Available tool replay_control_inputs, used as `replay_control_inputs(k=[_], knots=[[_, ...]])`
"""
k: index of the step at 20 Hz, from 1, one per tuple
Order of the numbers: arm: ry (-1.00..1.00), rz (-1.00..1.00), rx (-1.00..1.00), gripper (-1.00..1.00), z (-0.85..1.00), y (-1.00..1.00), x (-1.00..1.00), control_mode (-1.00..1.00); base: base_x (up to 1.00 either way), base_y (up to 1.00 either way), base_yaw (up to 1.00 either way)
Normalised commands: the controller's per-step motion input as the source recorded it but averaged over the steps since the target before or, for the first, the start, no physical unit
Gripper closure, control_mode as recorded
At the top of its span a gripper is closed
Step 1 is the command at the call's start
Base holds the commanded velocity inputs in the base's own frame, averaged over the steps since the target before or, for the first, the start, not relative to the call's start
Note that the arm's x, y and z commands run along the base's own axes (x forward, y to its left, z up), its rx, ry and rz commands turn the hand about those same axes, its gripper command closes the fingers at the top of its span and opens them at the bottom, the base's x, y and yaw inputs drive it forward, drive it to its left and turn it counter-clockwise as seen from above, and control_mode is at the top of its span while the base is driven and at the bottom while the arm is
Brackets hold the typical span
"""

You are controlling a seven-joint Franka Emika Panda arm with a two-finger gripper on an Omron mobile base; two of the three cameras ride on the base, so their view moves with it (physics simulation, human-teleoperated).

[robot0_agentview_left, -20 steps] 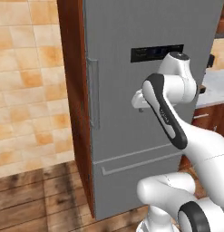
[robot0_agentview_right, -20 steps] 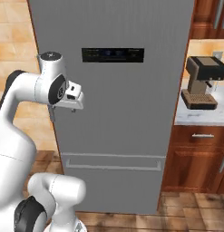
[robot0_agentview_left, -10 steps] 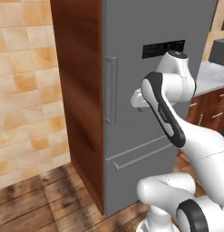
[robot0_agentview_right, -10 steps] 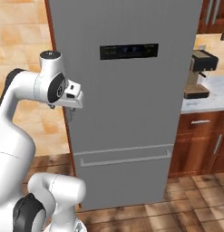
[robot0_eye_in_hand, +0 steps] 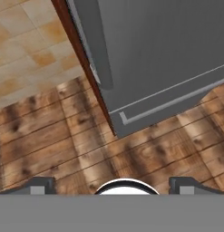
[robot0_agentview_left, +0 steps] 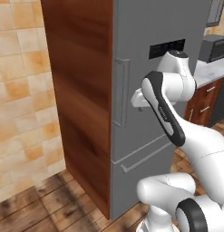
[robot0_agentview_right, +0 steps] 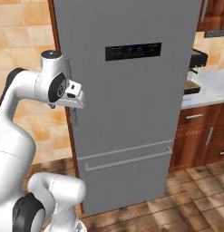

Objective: Gather the corn and squash from the fridge and place them on a tray on the dining counter. Then gather the chicken drumstick and steak from the fridge and place them on the other tray.

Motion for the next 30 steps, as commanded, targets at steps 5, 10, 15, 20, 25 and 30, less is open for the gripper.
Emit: replay_control_inputs(k=[5, 10, 15, 20, 25, 30], knots=[[0.00, 0.00, 0.00, -1.00, 0.00, 0.00, 0.00, 1.00, 0.04, 0.50, -0.29], [0.00, 0.00, 0.00, -1.00, 0.00, 0.00, 0.00, 1.00, 0.14, 0.19, -0.17], [0.00, 0.00, 0.00, -1.00, 0.00, 0.00, 0.00, 1.00, 0.40, 0.31, -0.07], [0.00, 0.00, 0.00, -1.00, 0.00, 0.00, 0.00, 1.00, 0.32, 0.24, -0.05], [-0.36, 0.00, -0.10, -1.00, -0.14, 0.00, -0.62, -1.00, 0.00, 0.00, 0.00], [-0.50, 0.17, 0.01, -1.00, -0.15, -0.19, -0.26, -1.00, 0.00, 0.00, 0.00]])
